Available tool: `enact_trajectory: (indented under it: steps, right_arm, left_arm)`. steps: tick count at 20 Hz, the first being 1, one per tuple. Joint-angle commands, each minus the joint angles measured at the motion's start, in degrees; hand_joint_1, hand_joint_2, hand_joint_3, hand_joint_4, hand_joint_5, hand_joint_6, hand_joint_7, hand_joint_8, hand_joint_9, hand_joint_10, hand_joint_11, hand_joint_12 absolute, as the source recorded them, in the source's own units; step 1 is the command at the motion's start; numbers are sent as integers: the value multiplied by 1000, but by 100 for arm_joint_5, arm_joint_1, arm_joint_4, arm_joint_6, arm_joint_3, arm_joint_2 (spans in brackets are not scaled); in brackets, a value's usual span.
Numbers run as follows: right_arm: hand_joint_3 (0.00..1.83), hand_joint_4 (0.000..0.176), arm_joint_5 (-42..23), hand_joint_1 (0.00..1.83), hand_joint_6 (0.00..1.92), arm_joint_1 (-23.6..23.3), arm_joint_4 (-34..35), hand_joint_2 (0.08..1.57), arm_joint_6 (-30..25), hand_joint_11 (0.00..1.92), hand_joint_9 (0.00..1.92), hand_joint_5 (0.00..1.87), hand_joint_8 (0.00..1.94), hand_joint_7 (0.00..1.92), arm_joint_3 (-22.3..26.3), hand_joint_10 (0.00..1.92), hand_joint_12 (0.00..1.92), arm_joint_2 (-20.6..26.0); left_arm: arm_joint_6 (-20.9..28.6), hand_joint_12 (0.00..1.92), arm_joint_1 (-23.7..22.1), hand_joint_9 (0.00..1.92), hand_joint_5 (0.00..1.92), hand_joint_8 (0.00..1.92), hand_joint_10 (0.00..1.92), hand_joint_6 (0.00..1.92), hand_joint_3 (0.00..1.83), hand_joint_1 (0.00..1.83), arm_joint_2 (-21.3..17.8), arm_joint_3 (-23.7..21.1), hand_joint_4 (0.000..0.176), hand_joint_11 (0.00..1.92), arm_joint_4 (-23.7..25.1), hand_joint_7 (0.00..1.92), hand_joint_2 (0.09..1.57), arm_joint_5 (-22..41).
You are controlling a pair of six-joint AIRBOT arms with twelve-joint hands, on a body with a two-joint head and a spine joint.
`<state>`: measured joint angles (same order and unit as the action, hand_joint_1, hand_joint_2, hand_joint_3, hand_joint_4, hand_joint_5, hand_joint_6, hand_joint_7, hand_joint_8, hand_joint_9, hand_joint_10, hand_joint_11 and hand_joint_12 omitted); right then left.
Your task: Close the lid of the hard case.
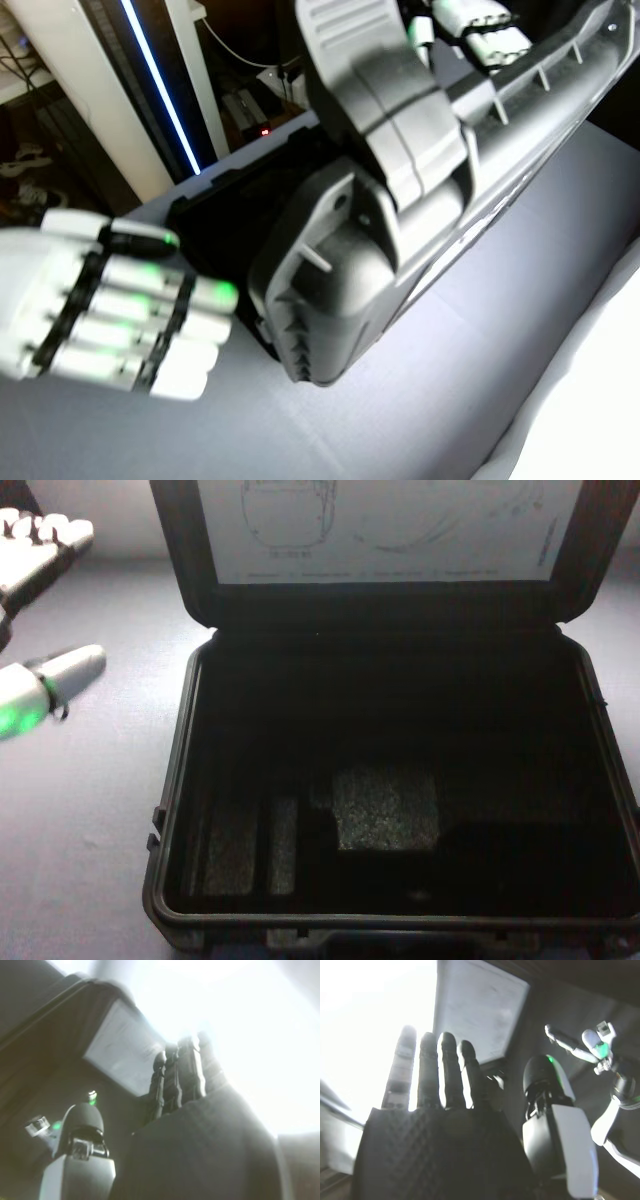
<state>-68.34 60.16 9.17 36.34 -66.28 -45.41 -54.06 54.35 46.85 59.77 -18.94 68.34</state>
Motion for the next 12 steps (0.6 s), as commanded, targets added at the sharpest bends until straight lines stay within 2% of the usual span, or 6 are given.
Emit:
enact_trajectory:
  steps: [1,2,3,4,5,12]
  right_arm:
    - [1,0,-409,143,0,-156,150,1323,-2,97,146,163,0,163,-108,1,101,-20]
    - [2,0,-241,177,0,-309,145,1329,-2,86,119,142,0,114,-222,0,89,-73]
    - [0,0,-125,203,0,-443,134,1317,-2,56,86,135,0,93,-320,0,71,-123]
    - [0,0,80,233,0,-677,87,1324,-2,34,68,135,4,102,-452,0,57,-199]
    - [0,0,278,213,5,-889,29,1323,-2,63,89,155,9,131,-587,6,64,-271]
    - [0,0,1687,151,1,-2364,-704,1298,10,111,126,170,11,172,-1461,13,63,-933]
  left_arm:
    - [4,28,-165,56,68,3,3,2,11,465,66,130,0,3,46,52,1470,305]
    - [4,19,-341,50,73,2,1,2,6,508,160,279,0,6,48,52,1474,90]
    - [4,38,-495,70,84,6,6,4,7,418,235,400,0,58,67,72,1478,-78]
    - [4,31,-744,73,81,3,3,1,0,83,349,583,0,45,114,84,1342,-380]
    - [4,30,-978,92,89,2,3,1,0,16,456,745,0,46,162,105,1238,-615]
    - [2,43,-2125,98,141,6,4,12,0,0,917,1550,0,85,502,127,1222,-1831]
